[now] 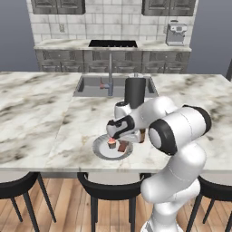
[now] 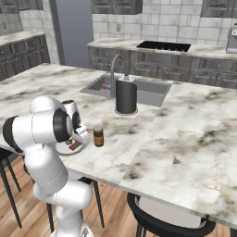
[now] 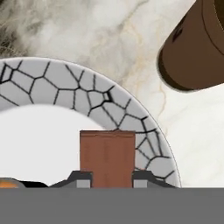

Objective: Take the cinnamon bottle from the cabinet and place it on the dining table, next to the plate with the cupcake. Then take the chocolate from the dining counter and place it on the cupcake plate.

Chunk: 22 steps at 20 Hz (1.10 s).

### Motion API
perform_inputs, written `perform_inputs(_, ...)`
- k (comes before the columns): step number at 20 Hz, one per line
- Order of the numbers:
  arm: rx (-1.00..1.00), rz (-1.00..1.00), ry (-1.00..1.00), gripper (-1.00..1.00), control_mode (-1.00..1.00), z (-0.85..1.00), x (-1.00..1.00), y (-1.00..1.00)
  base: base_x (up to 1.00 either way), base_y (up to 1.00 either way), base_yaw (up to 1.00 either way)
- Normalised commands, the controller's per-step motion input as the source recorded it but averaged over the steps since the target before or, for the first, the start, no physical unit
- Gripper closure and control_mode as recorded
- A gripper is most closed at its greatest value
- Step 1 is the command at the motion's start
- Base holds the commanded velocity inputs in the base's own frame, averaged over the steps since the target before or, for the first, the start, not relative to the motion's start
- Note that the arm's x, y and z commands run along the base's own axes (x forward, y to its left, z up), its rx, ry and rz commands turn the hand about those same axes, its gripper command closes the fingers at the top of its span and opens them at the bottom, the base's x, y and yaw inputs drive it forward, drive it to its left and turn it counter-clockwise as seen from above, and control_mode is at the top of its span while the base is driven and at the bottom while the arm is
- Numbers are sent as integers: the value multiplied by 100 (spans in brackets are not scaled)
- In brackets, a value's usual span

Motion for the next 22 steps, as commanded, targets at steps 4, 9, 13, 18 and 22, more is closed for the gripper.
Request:
perform_inputs(4,0,-2,5,100,-100,-14,-10,4,0,0,0)
perform_inputs(9,0,-2,4,-100,-100,-11,-16,1,0,0,0)
perform_inputs(13,0,-6,0,-100,-100,3,-12,0,0,0,0)
perform_inputs(18,0,-8,0,-100,-100,26,-22,-6,0,0,0)
perform_inputs(22,0,-4,0,-100,-100,37,-33,-8,0,0,0)
